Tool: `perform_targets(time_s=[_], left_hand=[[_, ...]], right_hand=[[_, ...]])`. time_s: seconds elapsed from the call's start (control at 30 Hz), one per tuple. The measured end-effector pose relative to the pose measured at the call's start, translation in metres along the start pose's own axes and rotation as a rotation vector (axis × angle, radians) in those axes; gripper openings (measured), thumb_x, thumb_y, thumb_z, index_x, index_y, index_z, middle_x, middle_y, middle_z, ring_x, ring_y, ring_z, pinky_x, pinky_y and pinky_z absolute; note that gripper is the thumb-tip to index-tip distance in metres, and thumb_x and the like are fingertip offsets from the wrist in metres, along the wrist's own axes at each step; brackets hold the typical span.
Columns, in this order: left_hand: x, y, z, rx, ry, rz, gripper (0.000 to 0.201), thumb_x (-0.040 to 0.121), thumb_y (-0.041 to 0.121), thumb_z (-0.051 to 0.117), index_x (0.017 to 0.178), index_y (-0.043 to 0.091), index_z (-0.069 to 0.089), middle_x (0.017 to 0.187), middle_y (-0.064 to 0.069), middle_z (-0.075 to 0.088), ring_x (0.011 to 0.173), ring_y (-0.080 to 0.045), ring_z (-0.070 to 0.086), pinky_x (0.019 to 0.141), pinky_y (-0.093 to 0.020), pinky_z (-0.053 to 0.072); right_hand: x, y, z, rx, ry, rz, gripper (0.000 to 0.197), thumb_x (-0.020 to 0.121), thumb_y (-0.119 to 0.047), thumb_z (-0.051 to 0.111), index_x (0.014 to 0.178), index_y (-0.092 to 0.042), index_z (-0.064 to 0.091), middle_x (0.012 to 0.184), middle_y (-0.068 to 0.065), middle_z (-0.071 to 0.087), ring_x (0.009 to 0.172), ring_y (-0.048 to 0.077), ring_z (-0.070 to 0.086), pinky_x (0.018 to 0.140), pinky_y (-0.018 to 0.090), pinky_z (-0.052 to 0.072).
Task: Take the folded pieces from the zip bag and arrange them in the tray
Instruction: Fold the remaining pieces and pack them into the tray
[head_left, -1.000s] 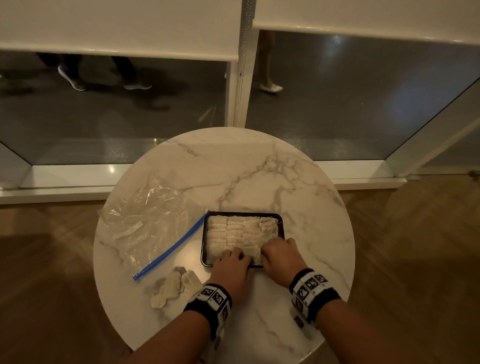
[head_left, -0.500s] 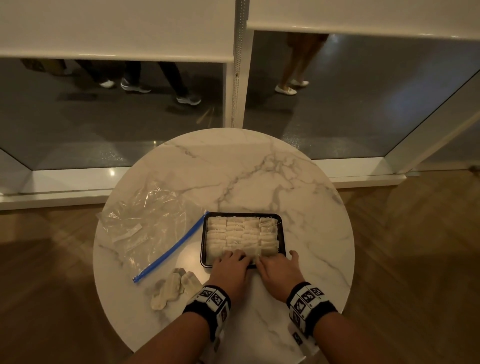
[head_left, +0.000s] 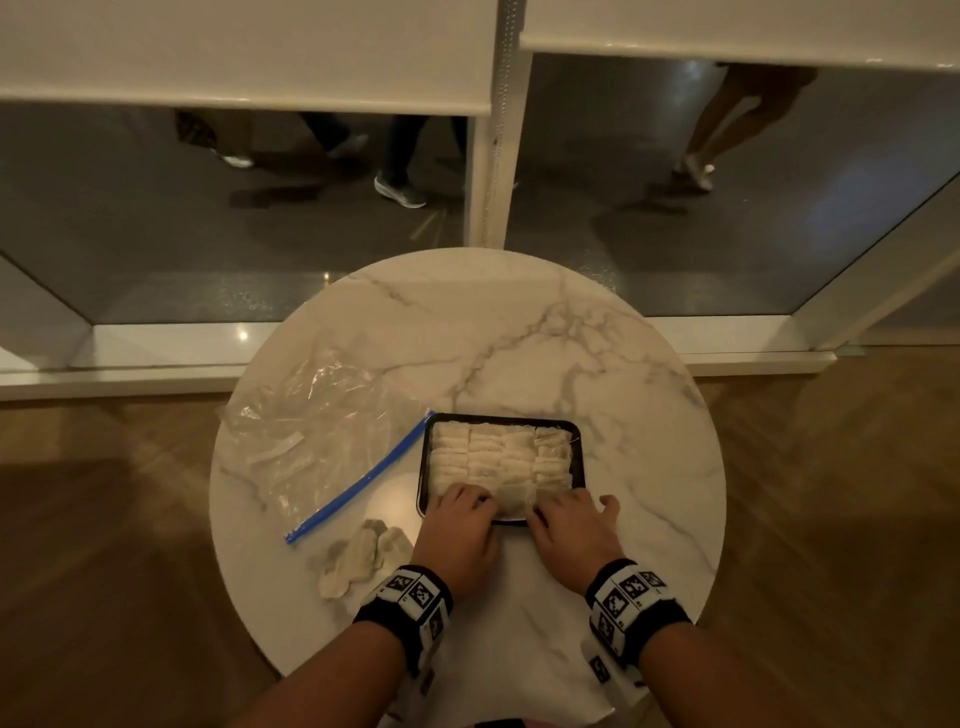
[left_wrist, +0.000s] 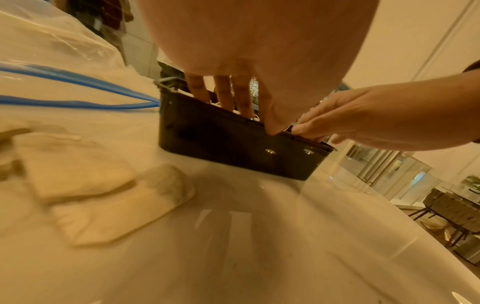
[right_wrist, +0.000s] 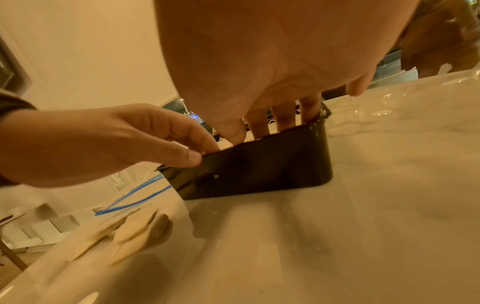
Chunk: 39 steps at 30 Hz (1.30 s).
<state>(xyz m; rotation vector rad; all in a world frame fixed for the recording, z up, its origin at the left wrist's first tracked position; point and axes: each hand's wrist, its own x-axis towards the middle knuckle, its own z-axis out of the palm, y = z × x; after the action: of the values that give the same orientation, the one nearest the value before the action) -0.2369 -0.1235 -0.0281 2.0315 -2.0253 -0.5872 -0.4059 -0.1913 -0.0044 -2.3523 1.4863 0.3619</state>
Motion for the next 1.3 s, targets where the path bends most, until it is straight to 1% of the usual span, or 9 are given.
perform_targets(time_s=[0.1, 0.23, 0.37, 0.43, 0.57, 0.73, 1.0, 1.13, 1.3], left_hand=[[-0.022, -0.010, -0.006, -0.086, 0.144, 0.043, 0.029, 0.087, 0.031, 0.048, 0.109, 0.027, 0.068, 0.113, 0.007, 0.063, 0.108, -0.016, 0.054, 0.089, -0.029, 0.041], [-0.062, -0.030, -0.009, -0.195, 0.266, -0.026, 0.018, 0.089, 0.023, 0.060, 0.106, 0.026, 0.067, 0.105, 0.008, 0.064, 0.098, -0.010, 0.054, 0.086, -0.025, 0.043], [-0.099, -0.061, -0.011, -0.221, 0.361, -0.200, 0.017, 0.088, 0.026, 0.058, 0.101, 0.022, 0.069, 0.098, 0.006, 0.063, 0.092, -0.011, 0.055, 0.082, -0.028, 0.046], [-0.113, -0.076, -0.012, -0.203, 0.382, -0.354, 0.017, 0.086, 0.020, 0.068, 0.103, 0.020, 0.070, 0.100, 0.002, 0.065, 0.093, -0.017, 0.058, 0.083, -0.031, 0.047], [-0.130, -0.093, -0.015, -0.262, 0.361, -0.611, 0.029, 0.084, 0.015, 0.073, 0.113, 0.014, 0.069, 0.113, -0.004, 0.063, 0.107, -0.023, 0.056, 0.096, -0.037, 0.048], [-0.140, -0.102, -0.013, -0.350, 0.227, -0.777, 0.043, 0.090, 0.027, 0.065, 0.131, 0.017, 0.056, 0.125, -0.004, 0.058, 0.113, -0.022, 0.056, 0.099, -0.037, 0.050], [-0.141, -0.105, -0.004, -0.369, 0.184, -0.800, 0.046, 0.086, 0.037, 0.070, 0.127, 0.025, 0.055, 0.117, 0.004, 0.059, 0.108, -0.015, 0.055, 0.097, -0.033, 0.050], [-0.129, -0.104, -0.009, -0.318, 0.166, -0.805, 0.044, 0.083, 0.033, 0.072, 0.123, 0.022, 0.057, 0.113, 0.000, 0.060, 0.104, -0.019, 0.058, 0.092, -0.033, 0.052], [-0.124, -0.105, -0.009, -0.253, 0.126, -0.832, 0.038, 0.084, 0.039, 0.071, 0.115, 0.021, 0.058, 0.107, -0.002, 0.063, 0.099, -0.021, 0.061, 0.086, -0.033, 0.054]], right_hand=[[0.001, -0.013, 0.000, -0.015, 0.132, -0.002, 0.030, 0.096, -0.041, 0.037, 0.108, -0.031, 0.064, 0.112, -0.009, 0.062, 0.114, 0.019, 0.048, 0.099, 0.052, 0.021], [0.001, -0.041, -0.008, 0.101, 0.295, -0.197, 0.027, 0.087, -0.035, 0.047, 0.103, -0.027, 0.067, 0.100, -0.006, 0.063, 0.098, 0.020, 0.054, 0.084, 0.041, 0.042], [-0.006, -0.080, -0.013, 0.279, 0.119, -0.490, 0.020, 0.094, -0.028, 0.047, 0.101, -0.020, 0.064, 0.098, -0.003, 0.061, 0.094, 0.014, 0.053, 0.081, 0.032, 0.049], [-0.007, -0.098, -0.008, 0.282, -0.004, -0.562, 0.019, 0.094, -0.026, 0.048, 0.100, -0.017, 0.064, 0.097, 0.001, 0.061, 0.091, 0.018, 0.056, 0.079, 0.036, 0.051], [-0.002, -0.123, 0.010, 0.122, -0.179, -0.509, 0.025, 0.095, -0.021, 0.046, 0.111, -0.010, 0.062, 0.110, 0.012, 0.060, 0.100, 0.030, 0.059, 0.082, 0.038, 0.050], [0.001, -0.130, 0.033, 0.050, -0.248, -0.438, 0.036, 0.094, -0.023, 0.050, 0.129, -0.013, 0.052, 0.120, 0.013, 0.054, 0.109, 0.032, 0.056, 0.089, 0.038, 0.049], [-0.004, -0.123, 0.053, -0.062, -0.259, -0.491, 0.033, 0.091, -0.028, 0.054, 0.123, -0.020, 0.055, 0.122, 0.005, 0.049, 0.116, 0.026, 0.047, 0.088, 0.039, 0.051], [-0.002, -0.120, 0.055, -0.079, -0.239, -0.498, 0.030, 0.093, -0.026, 0.052, 0.122, -0.020, 0.055, 0.122, 0.005, 0.049, 0.116, 0.026, 0.047, 0.088, 0.038, 0.050], [-0.001, -0.119, 0.057, -0.073, -0.200, -0.440, 0.041, 0.088, -0.046, 0.055, 0.119, -0.020, 0.057, 0.117, 0.002, 0.052, 0.114, 0.023, 0.049, 0.087, 0.037, 0.049]])
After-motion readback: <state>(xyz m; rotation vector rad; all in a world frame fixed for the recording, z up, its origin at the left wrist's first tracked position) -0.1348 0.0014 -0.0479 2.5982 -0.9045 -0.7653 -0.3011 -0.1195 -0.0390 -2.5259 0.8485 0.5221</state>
